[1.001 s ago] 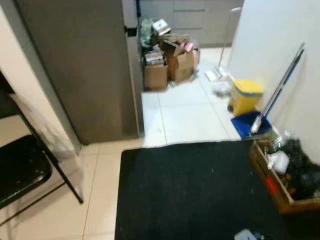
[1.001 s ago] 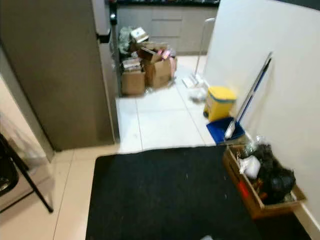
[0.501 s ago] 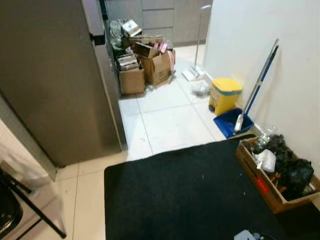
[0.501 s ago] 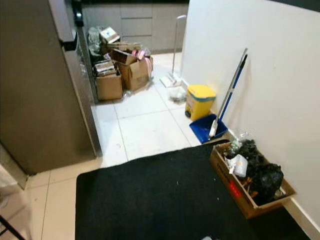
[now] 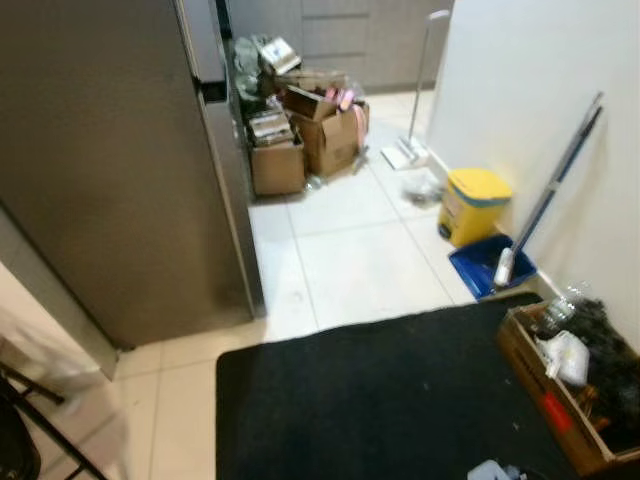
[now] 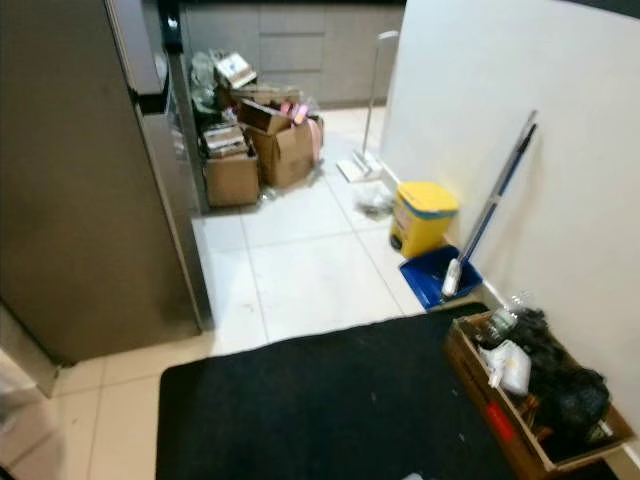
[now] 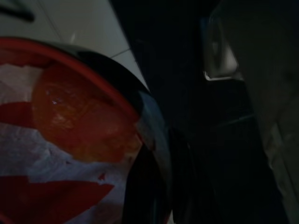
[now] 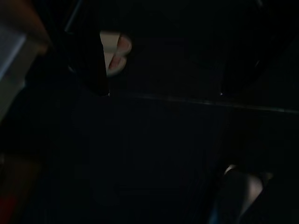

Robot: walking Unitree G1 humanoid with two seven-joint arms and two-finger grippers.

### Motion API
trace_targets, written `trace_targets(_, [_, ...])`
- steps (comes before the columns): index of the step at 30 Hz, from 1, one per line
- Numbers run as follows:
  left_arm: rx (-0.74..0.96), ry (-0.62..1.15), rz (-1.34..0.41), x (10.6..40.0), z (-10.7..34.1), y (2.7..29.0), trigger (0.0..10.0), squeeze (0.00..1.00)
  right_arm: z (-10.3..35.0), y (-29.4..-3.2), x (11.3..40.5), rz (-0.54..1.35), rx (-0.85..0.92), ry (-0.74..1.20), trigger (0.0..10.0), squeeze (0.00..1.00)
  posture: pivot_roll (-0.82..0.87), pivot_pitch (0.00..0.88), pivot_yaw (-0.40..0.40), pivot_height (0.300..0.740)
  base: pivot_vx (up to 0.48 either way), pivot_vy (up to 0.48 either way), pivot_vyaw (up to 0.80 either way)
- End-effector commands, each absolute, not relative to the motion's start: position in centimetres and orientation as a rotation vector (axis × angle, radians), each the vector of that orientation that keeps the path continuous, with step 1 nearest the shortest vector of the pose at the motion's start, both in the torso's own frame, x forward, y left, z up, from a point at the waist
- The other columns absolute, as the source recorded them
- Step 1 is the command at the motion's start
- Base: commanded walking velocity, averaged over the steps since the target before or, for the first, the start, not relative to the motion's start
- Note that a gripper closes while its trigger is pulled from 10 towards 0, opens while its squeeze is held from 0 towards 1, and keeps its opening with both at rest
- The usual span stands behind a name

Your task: Restocking fridge

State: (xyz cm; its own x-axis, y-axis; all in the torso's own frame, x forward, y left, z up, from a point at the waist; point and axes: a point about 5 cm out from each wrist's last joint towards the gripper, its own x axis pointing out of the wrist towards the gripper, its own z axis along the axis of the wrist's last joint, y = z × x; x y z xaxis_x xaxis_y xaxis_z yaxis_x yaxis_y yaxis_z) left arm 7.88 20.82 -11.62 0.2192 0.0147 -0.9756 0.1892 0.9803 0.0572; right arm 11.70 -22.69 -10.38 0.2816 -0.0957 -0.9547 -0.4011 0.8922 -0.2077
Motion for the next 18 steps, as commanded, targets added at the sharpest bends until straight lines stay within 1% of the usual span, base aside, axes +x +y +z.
trace_targets(1, [0.174, 1.332, -0.129, 8.15, -11.59, 20.58, 10.0, 0.0, -10.22, -22.36, 12.43, 0.22, -0.448, 1.254, 10.0, 0.0, -0.03, 0.0, -0.006, 0.74, 0.27, 0.0, 0.77])
trace_targets(5, [0.172, 1.332, -0.129, 8.16, -11.6, 20.55, 10.0, 0.0, -10.23, -22.36, 12.43, 0.214, -0.448, 1.254, 10.0, 0.0, -0.03, 0.0, -0.006, 0.74, 0.269, 0.0, 0.75])
trace_targets(18, [0.168, 1.326, -0.135, 8.33, -11.59, 20.37, 10.0, 0.0, -10.19, -22.75, 12.34, 0.188, -0.48, 1.255, 10.0, 0.0, -0.03, 0.0, -0.005, 0.74, 0.266, 0.0, 0.0])
